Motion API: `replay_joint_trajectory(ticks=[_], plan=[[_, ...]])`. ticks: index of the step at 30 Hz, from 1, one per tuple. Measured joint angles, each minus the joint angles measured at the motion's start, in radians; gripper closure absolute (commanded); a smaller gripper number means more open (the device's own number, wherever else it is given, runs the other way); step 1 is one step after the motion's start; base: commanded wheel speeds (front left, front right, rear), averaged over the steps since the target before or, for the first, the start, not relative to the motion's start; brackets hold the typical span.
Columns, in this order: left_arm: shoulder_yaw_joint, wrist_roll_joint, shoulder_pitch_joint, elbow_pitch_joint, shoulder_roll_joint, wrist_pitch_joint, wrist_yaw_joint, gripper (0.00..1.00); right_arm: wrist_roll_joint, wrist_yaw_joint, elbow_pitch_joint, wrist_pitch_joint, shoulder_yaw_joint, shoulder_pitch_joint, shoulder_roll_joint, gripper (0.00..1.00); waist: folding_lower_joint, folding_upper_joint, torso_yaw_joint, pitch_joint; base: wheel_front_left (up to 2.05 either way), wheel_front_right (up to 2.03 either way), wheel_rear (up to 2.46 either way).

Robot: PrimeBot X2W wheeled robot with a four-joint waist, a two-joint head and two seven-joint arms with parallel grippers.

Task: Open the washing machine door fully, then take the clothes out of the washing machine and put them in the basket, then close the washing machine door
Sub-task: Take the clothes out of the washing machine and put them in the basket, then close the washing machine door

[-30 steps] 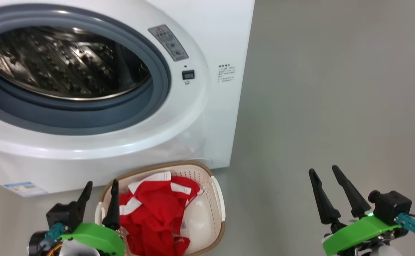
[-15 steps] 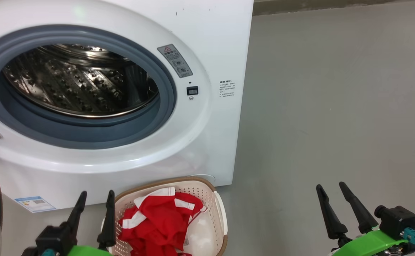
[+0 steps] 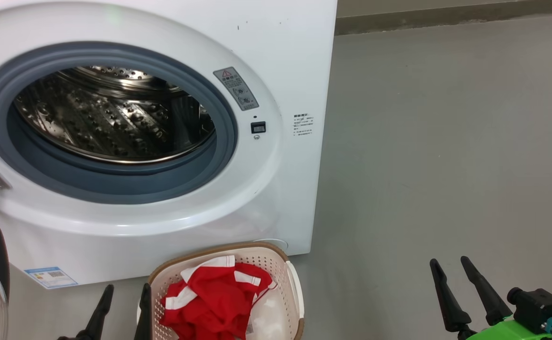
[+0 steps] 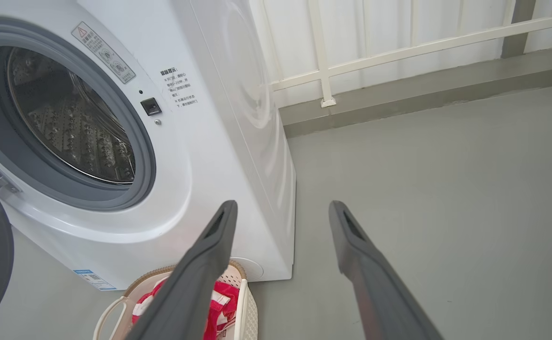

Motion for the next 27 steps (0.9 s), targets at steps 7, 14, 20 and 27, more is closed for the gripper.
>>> replay_joint_trajectory(ticks=[7,14,20,27], plan=[[-0.013,-0.003,0.010,-0.023,0.001,0.000,0.009,0.00,0.000,0.000,-0.001,0.000,-0.007,0.000,0.000,0.00,0.0000,0.0000,0.002,0.001,0.00,0.00,0.00],[-0.013,-0.010,0.010,-0.030,0.001,0.000,0.016,0.00,0.000,0.000,-0.001,0.000,-0.007,0.000,0.000,0.00,0.0000,0.0000,0.001,0.005,0.00,0.00,0.00],[-0.014,-0.013,0.010,-0.031,0.001,0.000,0.017,0.00,0.000,0.000,-0.001,0.000,-0.008,0.000,0.001,0.00,0.0000,0.0000,0.003,0.010,0.00,0.00,0.00],[-0.018,-0.016,0.009,-0.031,0.001,0.000,0.031,0.00,0.000,0.000,-0.001,0.000,-0.009,0.000,0.001,0.00,0.0000,0.0000,0.005,0.010,-0.40,0.40,0.00]])
